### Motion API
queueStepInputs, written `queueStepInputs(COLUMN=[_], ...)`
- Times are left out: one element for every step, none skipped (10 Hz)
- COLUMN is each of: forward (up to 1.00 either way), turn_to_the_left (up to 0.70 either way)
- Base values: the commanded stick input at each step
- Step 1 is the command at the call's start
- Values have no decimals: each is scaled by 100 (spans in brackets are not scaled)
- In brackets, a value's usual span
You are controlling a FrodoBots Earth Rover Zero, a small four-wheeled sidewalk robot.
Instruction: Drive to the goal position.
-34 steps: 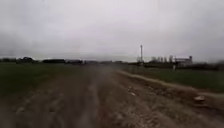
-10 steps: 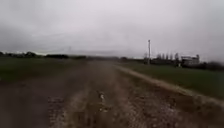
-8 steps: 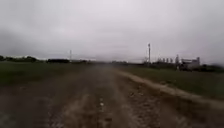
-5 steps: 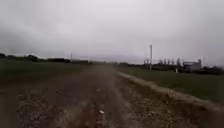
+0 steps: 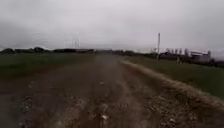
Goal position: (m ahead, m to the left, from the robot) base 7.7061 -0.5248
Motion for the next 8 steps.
queueStepInputs(forward=[85,85,85,85,85,85,85,85], turn_to_the_left=[0,0,0,0,0,0,0,0])
